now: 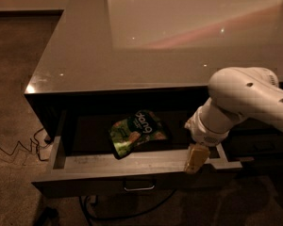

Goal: Open top drawer

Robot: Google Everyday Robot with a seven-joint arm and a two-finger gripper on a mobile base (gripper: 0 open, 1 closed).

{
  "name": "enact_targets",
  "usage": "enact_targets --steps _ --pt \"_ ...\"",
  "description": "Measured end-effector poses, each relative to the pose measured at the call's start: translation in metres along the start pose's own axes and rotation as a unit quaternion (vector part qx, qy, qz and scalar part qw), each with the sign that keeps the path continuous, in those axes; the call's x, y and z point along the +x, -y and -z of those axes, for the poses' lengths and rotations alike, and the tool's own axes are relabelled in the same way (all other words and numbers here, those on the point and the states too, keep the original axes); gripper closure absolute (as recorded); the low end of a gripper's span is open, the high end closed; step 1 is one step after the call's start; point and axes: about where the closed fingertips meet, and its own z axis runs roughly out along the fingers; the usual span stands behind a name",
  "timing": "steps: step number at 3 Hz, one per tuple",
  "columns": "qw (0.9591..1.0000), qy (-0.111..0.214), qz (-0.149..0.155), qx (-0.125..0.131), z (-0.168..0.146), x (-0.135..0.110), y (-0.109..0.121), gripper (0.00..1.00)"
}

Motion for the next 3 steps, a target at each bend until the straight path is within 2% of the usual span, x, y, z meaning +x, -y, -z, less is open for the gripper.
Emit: enact_targets --steps 1,2,3 --pt "0.9999 0.01 -0.001 0.01 0.004 -0.003 0.009 0.42" --pt "0.9997 0.02 -0.007 0.01 -0.005 -0.006 0.019 0.65" --pt "0.9998 0.02 -0.008 -0.002 -0.024 -0.011 0.027 0.88"
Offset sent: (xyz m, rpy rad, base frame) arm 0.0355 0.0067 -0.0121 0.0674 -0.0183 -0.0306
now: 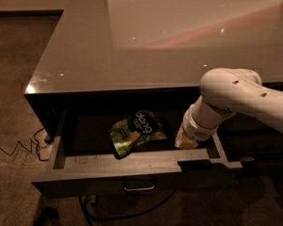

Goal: Open top drawer

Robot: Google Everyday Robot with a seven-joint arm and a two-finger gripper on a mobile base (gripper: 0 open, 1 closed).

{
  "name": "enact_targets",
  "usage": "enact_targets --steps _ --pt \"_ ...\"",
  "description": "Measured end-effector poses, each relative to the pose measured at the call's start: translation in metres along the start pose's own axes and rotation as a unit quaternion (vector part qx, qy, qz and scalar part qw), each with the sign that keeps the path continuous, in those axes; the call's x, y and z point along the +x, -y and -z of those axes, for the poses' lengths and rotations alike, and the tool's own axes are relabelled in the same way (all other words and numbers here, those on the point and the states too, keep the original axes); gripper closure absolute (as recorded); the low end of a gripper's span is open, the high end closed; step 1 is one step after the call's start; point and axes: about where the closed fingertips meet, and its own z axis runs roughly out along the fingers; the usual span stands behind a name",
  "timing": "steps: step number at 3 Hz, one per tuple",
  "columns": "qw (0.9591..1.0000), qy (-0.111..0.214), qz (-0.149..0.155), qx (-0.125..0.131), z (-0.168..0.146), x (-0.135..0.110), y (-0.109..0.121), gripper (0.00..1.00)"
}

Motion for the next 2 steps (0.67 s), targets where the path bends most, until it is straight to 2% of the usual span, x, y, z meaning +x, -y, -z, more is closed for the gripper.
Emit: enact_targets --steps 1,2 --pt "0.9998 -0.005 -0.003 -0.02 -0.025 -0.001 0.003 1.0" --pt "0.9986 -0.024 -0.004 -0.046 -0.05 0.002 -0.002 1.0"
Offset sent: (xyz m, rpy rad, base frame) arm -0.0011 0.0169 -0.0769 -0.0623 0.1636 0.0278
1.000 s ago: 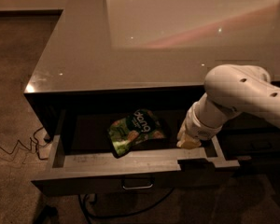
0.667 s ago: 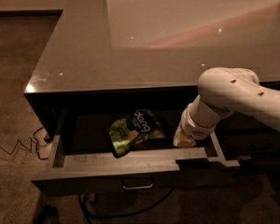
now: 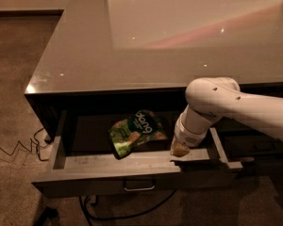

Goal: Open top drawer

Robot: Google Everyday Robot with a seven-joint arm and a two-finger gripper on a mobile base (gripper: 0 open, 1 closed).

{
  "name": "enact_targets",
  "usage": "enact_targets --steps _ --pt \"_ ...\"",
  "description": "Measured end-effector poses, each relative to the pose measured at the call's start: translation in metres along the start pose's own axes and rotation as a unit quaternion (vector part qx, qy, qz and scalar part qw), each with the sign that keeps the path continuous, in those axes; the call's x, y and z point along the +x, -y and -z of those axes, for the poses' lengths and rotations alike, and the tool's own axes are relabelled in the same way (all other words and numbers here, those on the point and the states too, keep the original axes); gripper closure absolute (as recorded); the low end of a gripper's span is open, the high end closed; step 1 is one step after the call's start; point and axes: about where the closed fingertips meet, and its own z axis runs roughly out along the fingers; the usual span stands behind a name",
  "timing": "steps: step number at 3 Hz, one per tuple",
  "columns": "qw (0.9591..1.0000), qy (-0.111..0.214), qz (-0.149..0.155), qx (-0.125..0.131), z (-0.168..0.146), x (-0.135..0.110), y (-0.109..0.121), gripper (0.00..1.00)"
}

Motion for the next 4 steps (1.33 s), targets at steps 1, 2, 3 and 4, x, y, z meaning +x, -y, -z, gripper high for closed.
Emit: enact_targets --steps 1,2,3,4 --pt "0.9996 -0.022 -0.01 -0.015 -0.012 0.014 -0.011 1.0" --pt "0.998 -0.045 -0.026 -0.035 -0.027 0.024 -0.024 1.0" --pt "0.998 -0.046 -0.023 -0.036 -0.027 0.024 -0.026 1.0" --pt "0.9952 -0.068 -0.037 -0.061 -0.04 0.049 -0.044 1.0"
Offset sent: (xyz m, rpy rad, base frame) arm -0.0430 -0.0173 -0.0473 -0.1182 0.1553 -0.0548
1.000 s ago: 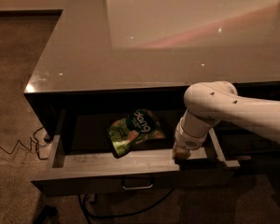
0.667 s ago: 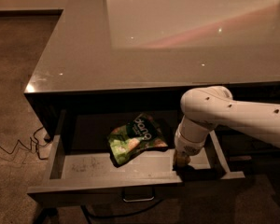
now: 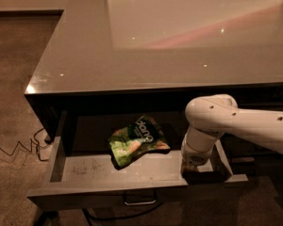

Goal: Open top drawer

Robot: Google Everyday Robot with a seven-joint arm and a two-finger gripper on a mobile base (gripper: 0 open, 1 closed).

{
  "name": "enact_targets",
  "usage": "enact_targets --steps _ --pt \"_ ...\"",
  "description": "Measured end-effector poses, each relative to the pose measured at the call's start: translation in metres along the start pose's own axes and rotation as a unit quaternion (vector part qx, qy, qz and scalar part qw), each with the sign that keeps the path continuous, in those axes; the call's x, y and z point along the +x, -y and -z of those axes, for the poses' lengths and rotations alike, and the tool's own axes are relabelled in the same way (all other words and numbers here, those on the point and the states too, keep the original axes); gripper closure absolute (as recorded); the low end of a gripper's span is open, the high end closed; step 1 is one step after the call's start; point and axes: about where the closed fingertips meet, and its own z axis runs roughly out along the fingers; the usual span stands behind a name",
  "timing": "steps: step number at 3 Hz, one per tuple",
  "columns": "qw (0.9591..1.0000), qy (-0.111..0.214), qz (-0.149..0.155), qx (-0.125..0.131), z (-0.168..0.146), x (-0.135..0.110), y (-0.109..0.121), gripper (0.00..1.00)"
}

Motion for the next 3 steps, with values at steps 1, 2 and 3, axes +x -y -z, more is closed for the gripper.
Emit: enact_targets --steps 1,2,3 --pt "1.0 -0.004 -0.002 -0.004 -0.002 0.004 -0.002 1.0" --pt "0.9999 -0.007 -0.008 -0.012 -0.003 0.01 -0.008 1.0" --pt "0.9998 -0.009 -0.011 -0.017 -0.004 0.015 -0.012 1.0"
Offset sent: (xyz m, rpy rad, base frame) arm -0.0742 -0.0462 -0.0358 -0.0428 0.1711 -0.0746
